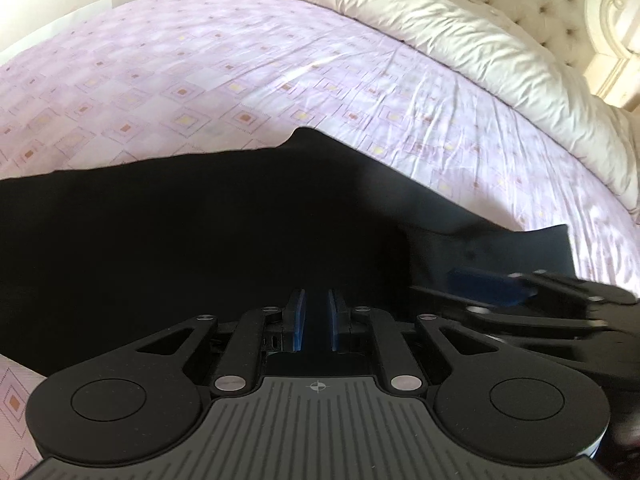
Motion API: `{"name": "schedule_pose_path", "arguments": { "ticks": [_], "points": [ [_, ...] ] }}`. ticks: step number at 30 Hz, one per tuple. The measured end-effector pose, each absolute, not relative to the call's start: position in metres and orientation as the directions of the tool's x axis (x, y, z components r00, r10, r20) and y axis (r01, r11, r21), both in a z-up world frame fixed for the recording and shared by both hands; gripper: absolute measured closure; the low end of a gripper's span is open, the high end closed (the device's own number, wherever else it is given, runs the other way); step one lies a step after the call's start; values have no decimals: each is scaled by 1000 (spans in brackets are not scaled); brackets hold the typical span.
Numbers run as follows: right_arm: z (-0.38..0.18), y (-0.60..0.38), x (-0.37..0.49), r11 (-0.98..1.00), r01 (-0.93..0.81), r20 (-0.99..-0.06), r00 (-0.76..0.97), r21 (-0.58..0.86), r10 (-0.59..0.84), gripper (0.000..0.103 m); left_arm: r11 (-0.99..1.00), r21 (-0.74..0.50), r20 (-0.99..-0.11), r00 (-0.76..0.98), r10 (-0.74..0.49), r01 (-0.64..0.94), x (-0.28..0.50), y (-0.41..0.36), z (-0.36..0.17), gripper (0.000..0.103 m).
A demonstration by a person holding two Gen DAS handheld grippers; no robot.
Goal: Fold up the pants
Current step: 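Smooth the folded trousers flat with the right gripper while the left gripper holds the waistband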
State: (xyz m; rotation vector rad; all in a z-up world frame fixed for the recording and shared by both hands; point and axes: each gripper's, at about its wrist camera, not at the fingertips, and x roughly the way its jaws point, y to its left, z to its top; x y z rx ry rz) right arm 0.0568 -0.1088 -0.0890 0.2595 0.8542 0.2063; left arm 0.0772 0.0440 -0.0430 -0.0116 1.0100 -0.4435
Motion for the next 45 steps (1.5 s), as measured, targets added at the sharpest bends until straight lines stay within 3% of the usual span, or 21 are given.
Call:
{"name": "schedule_pose_path", "arguments": {
  "ticks": [3,7,8,10,12,17,26,27,31,33,34,37,42,45],
  "points": [
    [-64,-128,38,937,-116,-656,686,329,315,34,899,-226,-799,457,-391,375,74,42,-35,91],
    [-38,-179,18,929,-38,-619,736,368,276,39,873,-254,-785,439,-438,416,74,19,-31,90],
    [-35,-194,15,929,-2,-624,741,370,250,44,867,-258,-783,433,-446,427,74,12,-31,90],
    [-35,-220,14,935,74,-658,729,346,186,78,857,-249,-788,420,-451,452,74,-7,-33,90],
    [-40,-248,17,931,156,-704,698,328,131,92,846,-237,-792,409,-453,478,72,-21,-36,90],
    [-51,-298,22,895,310,-755,654,321,44,92,842,-258,-801,383,-461,473,71,-36,-45,90],
    [-104,-310,65,876,359,-847,522,323,98,95,848,-209,-830,369,-417,488,66,-37,-49,90],
    [-113,-311,70,871,380,-857,507,312,86,103,847,-208,-831,369,-416,489,66,-38,-49,90],
    [-117,-321,77,836,425,-851,518,348,91,103,844,-216,-824,372,-427,491,67,-41,-48,90],
    [-109,-320,74,847,417,-849,524,330,73,103,844,-222,-819,375,-433,489,69,-44,-48,90],
    [-103,-317,70,860,404,-844,533,313,57,96,843,-225,-818,375,-435,488,70,-45,-49,90],
    [-77,-300,53,889,350,-826,561,294,52,92,844,-222,-837,349,-422,488,70,-51,-61,90],
    [-89,-278,39,889,312,-848,511,335,140,92,838,-215,-834,352,-425,502,65,-51,-71,91],
    [-102,-268,44,901,323,-885,449,290,124,95,842,-251,-831,339,-440,477,69,-44,-66,90]
  ]
}}
